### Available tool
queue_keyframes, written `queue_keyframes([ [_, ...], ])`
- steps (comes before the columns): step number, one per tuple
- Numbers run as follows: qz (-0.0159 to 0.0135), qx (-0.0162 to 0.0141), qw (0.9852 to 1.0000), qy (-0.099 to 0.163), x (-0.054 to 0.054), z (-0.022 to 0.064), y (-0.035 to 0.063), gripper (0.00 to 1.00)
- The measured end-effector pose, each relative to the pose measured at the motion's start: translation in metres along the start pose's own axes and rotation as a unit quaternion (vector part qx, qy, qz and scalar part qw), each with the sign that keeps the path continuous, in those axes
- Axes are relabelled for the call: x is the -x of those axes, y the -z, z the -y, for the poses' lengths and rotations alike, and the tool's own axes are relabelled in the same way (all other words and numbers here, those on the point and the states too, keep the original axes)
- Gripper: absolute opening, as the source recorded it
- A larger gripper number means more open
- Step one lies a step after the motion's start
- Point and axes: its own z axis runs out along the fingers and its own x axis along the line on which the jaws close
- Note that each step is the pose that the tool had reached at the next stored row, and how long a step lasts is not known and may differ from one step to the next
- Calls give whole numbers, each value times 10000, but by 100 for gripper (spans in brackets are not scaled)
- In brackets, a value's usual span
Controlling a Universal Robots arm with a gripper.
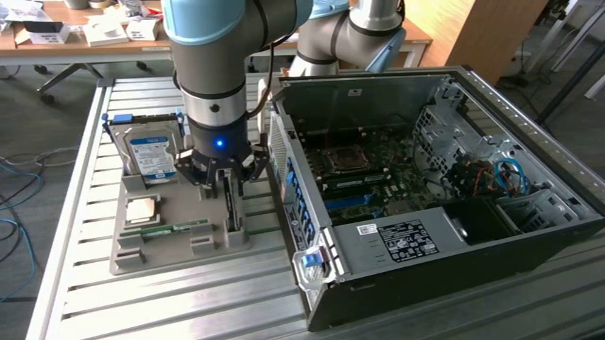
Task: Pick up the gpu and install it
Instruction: 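Pick up the gpu and move the gpu toward the slot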
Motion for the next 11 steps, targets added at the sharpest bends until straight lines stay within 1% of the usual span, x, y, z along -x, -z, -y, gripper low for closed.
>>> queue_keyframes([
  [7,0,0,10000,1,0,0,-1,47],
  [8,0,0,10000,0,0,0,-1,46],
  [10,0,0,10000,1,0,0,-1,46],
  [11,0,0,10000,0,0,0,-1,39],
])
